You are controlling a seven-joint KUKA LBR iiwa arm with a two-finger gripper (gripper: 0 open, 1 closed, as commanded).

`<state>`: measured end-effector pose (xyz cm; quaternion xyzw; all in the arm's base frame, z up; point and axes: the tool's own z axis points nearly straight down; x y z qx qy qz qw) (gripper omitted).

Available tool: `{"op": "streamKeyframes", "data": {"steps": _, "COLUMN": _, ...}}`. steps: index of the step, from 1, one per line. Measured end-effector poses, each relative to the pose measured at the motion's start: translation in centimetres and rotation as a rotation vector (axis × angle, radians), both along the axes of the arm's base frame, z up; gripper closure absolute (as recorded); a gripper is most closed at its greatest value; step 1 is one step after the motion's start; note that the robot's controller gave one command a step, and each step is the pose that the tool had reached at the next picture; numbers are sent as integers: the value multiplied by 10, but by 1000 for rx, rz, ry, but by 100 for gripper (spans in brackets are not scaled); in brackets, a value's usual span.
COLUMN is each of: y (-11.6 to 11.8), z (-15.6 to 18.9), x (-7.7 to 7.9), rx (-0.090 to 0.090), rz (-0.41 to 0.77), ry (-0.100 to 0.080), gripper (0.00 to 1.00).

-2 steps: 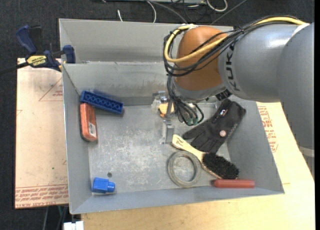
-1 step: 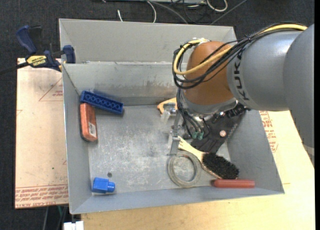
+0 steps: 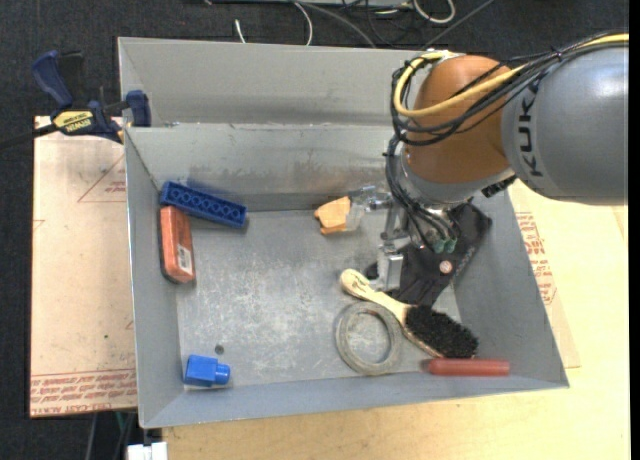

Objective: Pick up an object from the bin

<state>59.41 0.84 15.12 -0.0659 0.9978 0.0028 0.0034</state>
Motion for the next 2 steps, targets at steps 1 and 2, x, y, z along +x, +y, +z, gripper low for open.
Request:
{"op": "streamKeyframes", "data": {"steps": 1, "y": -70, "z": -9, "x": -2, "rx": 3, "rz": -83, "ry": 6, "gripper": 0}}
{"op": "streamKeyframes", "data": {"steps": 2, "y": -98, "z": -11, "x": -14, "rx": 3, "rz": -230, "ry": 0, "gripper": 0}}
